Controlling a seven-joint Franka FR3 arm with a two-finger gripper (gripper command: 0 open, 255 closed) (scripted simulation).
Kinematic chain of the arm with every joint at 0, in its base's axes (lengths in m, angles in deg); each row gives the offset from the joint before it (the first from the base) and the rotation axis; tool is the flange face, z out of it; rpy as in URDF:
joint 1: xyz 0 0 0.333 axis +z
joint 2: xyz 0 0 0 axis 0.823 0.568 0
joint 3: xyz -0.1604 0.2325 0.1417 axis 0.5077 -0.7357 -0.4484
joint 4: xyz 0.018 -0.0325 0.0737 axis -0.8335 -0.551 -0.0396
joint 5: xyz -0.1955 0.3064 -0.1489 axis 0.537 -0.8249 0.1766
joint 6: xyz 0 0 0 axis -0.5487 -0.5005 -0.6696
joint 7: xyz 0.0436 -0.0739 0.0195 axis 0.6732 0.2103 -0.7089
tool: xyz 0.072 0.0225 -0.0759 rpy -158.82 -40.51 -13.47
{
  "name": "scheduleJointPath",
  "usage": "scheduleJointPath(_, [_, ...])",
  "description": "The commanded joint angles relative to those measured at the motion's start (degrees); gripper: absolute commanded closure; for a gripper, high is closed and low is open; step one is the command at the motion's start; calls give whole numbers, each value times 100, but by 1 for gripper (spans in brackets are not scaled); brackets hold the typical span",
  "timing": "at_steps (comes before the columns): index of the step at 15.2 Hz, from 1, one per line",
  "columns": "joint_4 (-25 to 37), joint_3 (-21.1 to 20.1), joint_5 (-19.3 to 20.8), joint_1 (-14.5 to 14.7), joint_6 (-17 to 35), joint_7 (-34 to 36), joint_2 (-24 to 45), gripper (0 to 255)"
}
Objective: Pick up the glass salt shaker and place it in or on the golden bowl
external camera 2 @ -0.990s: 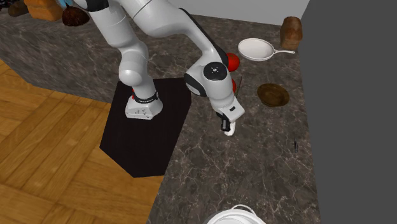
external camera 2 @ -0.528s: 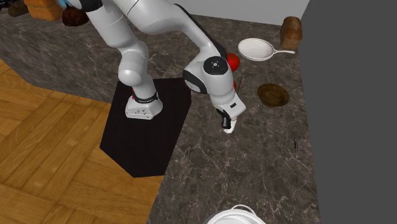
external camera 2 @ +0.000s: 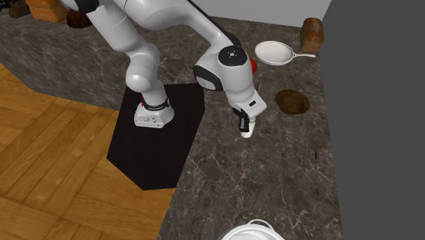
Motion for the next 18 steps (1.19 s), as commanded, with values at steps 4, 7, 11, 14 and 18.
scheduleJointPath(4, [200,-114,184,-96,-422,186,-246,255])
scheduleJointPath(7, [333,-180,263,-138,-671,281,-374,255])
scheduleJointPath(11, [482,-242,327,-171,-926,367,-491,255])
scheduleJointPath(14, [721,-457,157,62,-841,672,-174,255])
scheduleJointPath(18, [1134,-714,-58,348,-772,1048,303,255])
